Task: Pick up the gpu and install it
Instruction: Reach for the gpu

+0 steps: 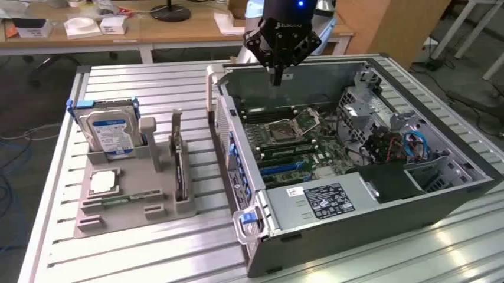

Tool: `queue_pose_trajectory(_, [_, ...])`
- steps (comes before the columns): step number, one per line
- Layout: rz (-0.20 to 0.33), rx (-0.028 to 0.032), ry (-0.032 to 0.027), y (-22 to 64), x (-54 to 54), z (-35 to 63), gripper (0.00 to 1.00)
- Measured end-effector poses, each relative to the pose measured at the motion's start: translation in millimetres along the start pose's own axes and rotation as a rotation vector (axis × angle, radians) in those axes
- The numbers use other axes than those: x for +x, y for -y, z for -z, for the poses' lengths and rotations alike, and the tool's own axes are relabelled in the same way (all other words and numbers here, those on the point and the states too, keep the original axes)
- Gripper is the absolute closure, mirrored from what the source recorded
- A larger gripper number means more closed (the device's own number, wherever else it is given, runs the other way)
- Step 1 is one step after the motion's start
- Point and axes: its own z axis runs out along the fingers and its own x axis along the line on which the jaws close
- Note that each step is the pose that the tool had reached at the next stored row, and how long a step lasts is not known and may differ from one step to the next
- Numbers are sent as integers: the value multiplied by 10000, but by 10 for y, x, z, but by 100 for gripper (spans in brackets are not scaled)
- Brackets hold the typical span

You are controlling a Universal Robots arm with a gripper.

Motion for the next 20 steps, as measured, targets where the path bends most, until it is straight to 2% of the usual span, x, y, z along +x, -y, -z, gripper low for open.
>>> queue_pose_trajectory(4, [1, -1, 1, 3, 31, 0, 90])
queue_pose_trajectory(14, [1, 1, -1, 25, 339, 9, 90])
queue_pose_trajectory(20, [-1, 0, 0, 42, 561, 15, 90])
